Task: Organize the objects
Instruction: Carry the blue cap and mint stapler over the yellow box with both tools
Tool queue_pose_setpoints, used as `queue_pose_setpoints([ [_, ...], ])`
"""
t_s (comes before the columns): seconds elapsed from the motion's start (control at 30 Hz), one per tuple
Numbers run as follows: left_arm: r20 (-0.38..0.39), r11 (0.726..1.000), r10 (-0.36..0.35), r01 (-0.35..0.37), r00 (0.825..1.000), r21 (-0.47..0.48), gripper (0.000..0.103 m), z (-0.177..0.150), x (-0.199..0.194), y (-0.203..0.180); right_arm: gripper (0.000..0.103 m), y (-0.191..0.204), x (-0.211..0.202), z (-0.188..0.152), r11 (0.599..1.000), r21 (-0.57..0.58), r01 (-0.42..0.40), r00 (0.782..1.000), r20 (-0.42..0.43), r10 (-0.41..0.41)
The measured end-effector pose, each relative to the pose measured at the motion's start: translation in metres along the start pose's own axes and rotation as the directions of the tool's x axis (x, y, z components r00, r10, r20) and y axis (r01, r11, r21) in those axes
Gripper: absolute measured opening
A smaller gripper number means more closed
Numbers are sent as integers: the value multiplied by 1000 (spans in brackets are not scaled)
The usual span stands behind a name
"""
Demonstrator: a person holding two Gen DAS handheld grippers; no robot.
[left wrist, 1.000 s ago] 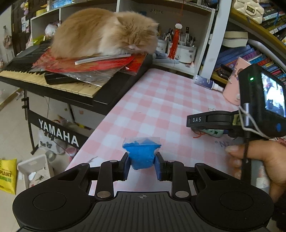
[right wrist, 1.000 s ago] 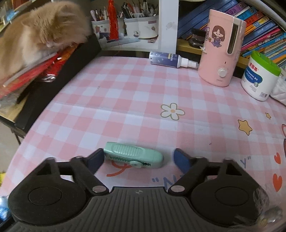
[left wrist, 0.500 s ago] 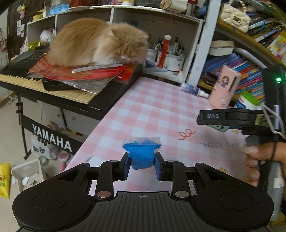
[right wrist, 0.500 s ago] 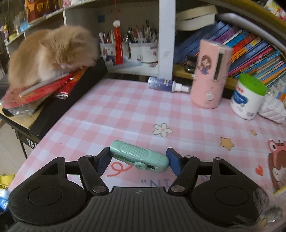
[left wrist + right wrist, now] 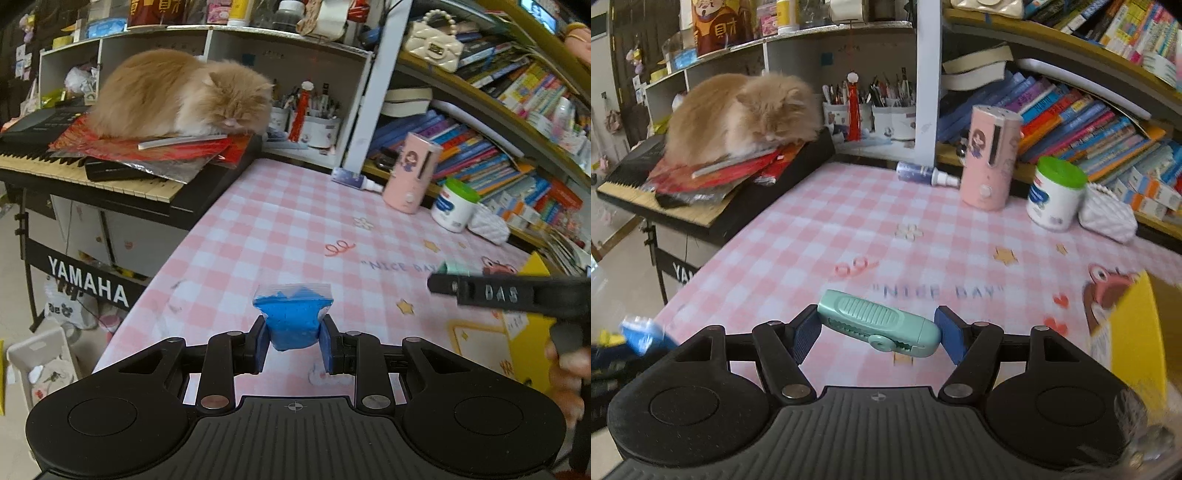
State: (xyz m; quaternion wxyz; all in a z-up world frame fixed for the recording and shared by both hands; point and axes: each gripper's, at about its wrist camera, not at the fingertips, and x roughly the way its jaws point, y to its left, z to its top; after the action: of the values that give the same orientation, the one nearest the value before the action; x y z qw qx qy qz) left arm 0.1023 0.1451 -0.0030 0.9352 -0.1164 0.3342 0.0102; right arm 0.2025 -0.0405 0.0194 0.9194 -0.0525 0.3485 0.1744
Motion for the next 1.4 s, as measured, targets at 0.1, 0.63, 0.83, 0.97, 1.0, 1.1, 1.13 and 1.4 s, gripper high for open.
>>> queue_pose_setpoints([
  [0.1, 3, 1000, -15, 15, 1000, 13, 26, -8, -13, 1, 65, 3, -19, -21, 999, 35, 2, 1000, -26, -1],
  [0.63, -23, 992, -60, 62, 998, 107, 26, -54, -76, -3, 65, 34, -97, -98, 997, 76, 34, 999, -43, -30],
  [0.83, -37, 984, -89, 94, 995, 149, 26, -69, -94, -8, 65, 39, -119, -119, 991, 117, 57, 998, -44, -52],
  [0.97, -61, 975, -120, 129, 991, 178, 26, -77, -100, -14, 65, 40, -133, -134, 988, 140, 69, 997, -49, -62],
  [1.0, -69, 973, -128, 139, 989, 185, 26, -79, -100, -15, 65, 40, -136, -138, 987, 147, 71, 997, -53, -64],
  [1.1, -91, 963, -157, 173, 983, 206, 26, -83, -101, -22, 65, 37, -145, -148, 981, 173, 86, 995, -67, -75],
  [1.13, -95, 960, -166, 183, 981, 213, 26, -83, -101, -24, 65, 35, -147, -150, 979, 183, 93, 994, -74, -80],
  [1.4, -142, 920, -253, 283, 957, 272, 26, -92, -99, -52, 65, 18, -168, -171, 956, 245, 164, 984, -105, -142],
])
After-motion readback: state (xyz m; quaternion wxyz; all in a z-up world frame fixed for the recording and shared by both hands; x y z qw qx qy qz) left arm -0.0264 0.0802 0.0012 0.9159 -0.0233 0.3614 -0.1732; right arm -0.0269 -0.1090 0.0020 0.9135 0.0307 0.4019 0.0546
